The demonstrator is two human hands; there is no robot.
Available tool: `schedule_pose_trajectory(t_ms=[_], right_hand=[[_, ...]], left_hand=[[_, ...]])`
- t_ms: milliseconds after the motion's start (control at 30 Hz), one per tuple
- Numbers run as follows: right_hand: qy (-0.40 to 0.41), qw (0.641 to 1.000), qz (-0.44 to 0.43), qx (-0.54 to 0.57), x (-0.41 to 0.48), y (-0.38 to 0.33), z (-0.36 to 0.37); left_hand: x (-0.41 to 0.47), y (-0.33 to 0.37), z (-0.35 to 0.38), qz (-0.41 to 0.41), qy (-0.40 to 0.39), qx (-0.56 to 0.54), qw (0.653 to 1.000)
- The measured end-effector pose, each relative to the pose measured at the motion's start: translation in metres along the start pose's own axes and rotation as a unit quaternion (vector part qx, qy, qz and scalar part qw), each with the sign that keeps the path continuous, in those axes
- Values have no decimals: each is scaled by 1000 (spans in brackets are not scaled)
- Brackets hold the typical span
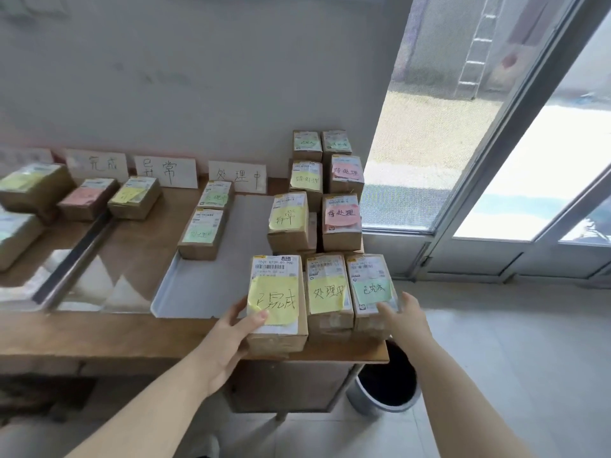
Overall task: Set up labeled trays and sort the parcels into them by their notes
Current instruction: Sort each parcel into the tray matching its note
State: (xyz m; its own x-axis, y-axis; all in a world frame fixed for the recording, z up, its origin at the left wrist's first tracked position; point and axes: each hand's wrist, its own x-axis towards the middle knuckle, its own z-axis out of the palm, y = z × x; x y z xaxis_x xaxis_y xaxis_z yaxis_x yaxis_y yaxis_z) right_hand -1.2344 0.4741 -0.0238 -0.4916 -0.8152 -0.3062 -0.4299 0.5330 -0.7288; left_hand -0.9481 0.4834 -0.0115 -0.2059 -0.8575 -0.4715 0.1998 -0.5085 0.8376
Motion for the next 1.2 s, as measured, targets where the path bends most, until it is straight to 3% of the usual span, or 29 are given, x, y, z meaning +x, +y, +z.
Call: schedule_pose_trajectory(t_ms=[200, 367, 1200], right_hand=[[-39, 990, 89, 107, 21, 10, -4], [-77, 974, 115, 181, 36, 22, -6], [-63, 938, 80, 331, 34, 50, -1]], left_hand=[[5, -6, 10, -8, 20, -2, 1000], [10, -7, 10, -14, 21, 7, 1000], [21, 2, 0, -12, 25, -15, 999]])
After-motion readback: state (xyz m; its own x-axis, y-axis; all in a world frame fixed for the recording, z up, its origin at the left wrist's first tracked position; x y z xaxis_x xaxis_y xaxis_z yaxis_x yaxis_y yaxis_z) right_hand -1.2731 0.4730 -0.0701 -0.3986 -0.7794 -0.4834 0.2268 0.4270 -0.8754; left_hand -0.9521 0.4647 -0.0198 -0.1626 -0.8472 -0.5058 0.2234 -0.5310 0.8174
